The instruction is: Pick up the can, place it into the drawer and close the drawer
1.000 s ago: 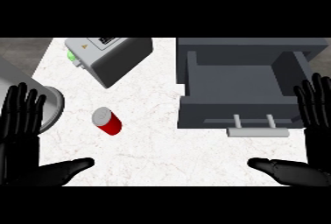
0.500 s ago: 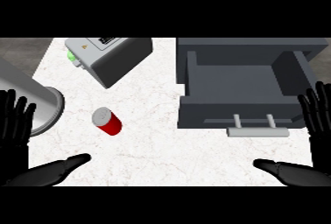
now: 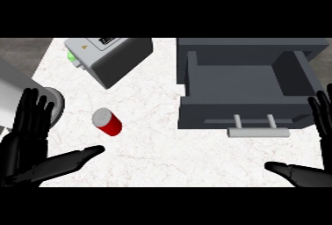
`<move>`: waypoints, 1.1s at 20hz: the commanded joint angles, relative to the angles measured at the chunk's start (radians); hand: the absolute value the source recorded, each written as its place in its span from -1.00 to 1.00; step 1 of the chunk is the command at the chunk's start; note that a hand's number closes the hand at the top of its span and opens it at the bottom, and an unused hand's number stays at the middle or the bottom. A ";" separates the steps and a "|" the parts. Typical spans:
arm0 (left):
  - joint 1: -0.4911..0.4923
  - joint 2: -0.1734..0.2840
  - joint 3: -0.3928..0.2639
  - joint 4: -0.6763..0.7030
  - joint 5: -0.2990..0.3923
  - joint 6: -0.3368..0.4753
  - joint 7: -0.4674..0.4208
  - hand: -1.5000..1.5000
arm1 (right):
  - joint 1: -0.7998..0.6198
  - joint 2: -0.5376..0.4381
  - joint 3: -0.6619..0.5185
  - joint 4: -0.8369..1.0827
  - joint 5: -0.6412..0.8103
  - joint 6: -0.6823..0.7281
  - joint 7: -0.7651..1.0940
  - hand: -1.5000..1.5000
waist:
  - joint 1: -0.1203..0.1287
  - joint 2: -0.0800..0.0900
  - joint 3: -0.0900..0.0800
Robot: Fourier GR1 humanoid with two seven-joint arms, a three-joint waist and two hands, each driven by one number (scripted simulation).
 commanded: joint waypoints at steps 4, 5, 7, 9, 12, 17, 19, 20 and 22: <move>-0.016 -0.009 -0.035 0.128 -0.017 0.057 -0.033 -1.00 | 0.051 0.012 -0.007 0.006 -0.003 0.043 -0.062 -1.00 | 0.000 0.000 0.000; 0.014 -0.009 -0.066 0.193 0.000 0.076 -0.133 -1.00 | 0.015 0.003 -0.019 -0.035 -0.008 0.014 0.010 -1.00 | 0.000 0.000 0.000; 0.043 -0.009 -0.083 0.280 0.014 0.107 -0.241 -1.00 | 0.093 0.036 0.024 -0.068 0.034 0.018 -0.031 -1.00 | -0.002 0.000 0.000; 0.028 -0.009 -0.148 0.250 -0.010 0.155 -0.186 -1.00 | -0.003 -0.031 -0.067 -0.038 -0.042 0.043 0.022 -1.00 | 0.001 0.000 0.000; -0.013 -0.009 -0.158 0.403 0.017 0.216 -0.285 -1.00 | 0.037 -0.033 -0.110 -0.001 -0.083 0.080 -0.044 -1.00 | -0.003 0.001 0.000; 0.018 -0.009 -0.127 0.499 0.073 0.237 -0.422 -1.00 | 0.079 -0.004 -0.088 -0.083 -0.061 0.070 -0.007 -1.00 | -0.002 0.000 0.000; -0.038 -0.009 -0.118 0.617 0.117 0.270 -0.489 -1.00 | 0.038 -0.001 -0.081 -0.058 -0.048 0.056 -0.003 -1.00 | -0.003 0.001 0.000; -0.014 -0.009 -0.091 0.620 0.116 0.210 -0.497 -1.00 | 0.057 0.023 -0.036 -0.103 -0.010 0.045 0.022 -1.00 | -0.001 0.000 0.000; -0.028 -0.009 -0.075 0.628 0.123 0.225 -0.493 -1.00 | 0.060 -0.002 -0.113 -0.058 -0.062 0.075 -0.025 -1.00 | -0.002 0.000 0.000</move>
